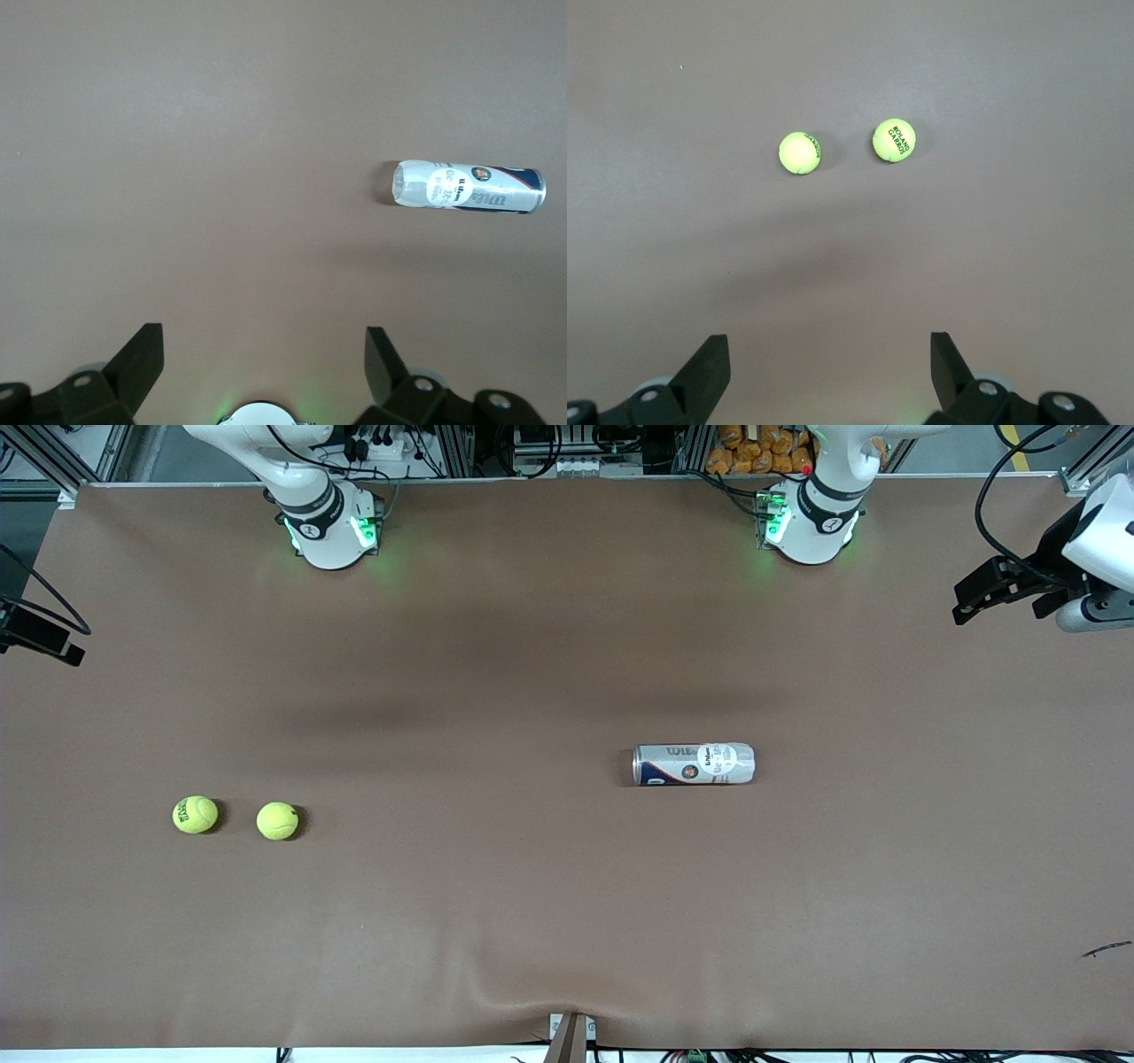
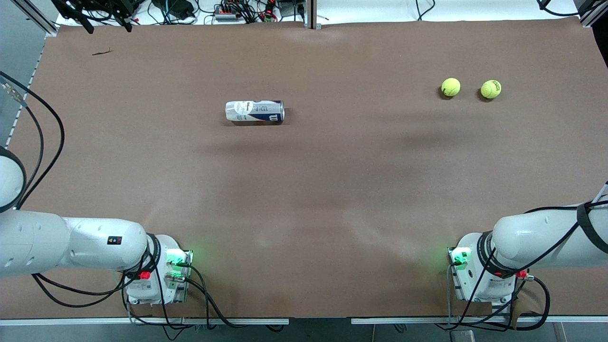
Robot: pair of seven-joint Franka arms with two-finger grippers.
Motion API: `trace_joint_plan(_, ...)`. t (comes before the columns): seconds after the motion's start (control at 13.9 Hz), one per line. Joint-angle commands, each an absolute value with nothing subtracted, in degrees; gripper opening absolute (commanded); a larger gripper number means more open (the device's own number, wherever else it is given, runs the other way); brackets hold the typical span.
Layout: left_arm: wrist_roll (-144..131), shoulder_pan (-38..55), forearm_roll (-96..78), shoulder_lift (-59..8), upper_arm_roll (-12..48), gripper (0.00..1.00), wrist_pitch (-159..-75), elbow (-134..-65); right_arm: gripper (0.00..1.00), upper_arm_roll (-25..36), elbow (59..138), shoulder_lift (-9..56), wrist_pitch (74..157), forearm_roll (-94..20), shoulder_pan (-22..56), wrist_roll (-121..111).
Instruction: Insert tennis ball vertically with right arm
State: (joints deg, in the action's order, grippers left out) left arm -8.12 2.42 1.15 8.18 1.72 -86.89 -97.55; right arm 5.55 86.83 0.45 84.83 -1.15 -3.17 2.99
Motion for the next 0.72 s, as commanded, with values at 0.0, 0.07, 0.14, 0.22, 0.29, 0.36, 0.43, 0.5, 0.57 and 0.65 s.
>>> trace_joint_plan(0.0,-7.3,2.0,2.3,7.8,2.0,1.0,-86.0,-96.4,1.0,5.1,85.8,0.8,86.2,-1.7,-4.7,3.8)
trace_joint_plan(0.07,-7.3,2.0,2.4,7.8,2.0,1.0,-86.0,-96.4,1.0,5.1,85.9,1.1,87.2,-1.8,-5.3,3.8)
trace_joint_plan(0.14,-7.3,2.0,2.4,7.7,2.0,1.0,-86.1,-96.5,1.0,5.1,85.8,1.8,88.4,-1.7,-5.4,3.8)
trace_joint_plan(0.22,-7.3,2.0,2.4,7.5,2.0,1.0,-86.1,-96.5,1.0,5.1,85.8,2.2,89.0,-1.7,-5.4,4.0)
trace_joint_plan(0.29,-7.3,2.0,2.4,7.3,2.0,1.0,-86.1,-96.5,1.0,5.1,85.8,2.5,89.6,-1.5,-5.4,4.2)
trace_joint_plan(0.36,-7.3,2.0,2.4,7.3,2.0,1.0,-86.1,-96.5,1.0,5.2,85.8,2.6,89.8,-1.1,-5.8,4.6)
trace_joint_plan(0.43,-7.3,2.2,2.5,7.3,2.0,1.0,-86.1,-96.4,1.0,5.2,85.8,2.6,89.8,-1.1,-6.9,5.4)
trace_joint_plan(0.5,-7.3,2.5,2.6,7.3,2.0,1.0,-86.1,-96.3,1.0,5.2,85.8,2.6,89.7,-1.2,-8.7,5.8)
trace_joint_plan(0.57,-7.3,2.6,2.6,7.3,2.0,1.0,-86.1,-96.3,1.0,5.2,85.8,2.5,89.6,-1.4,-10.0,5.8)
trace_joint_plan(0.65,-7.3,2.6,2.6,7.3,2.1,1.0,-86.1,-96.2,1.0,5.2,85.8,2.5,89.5,-1.2,-11.0,5.8)
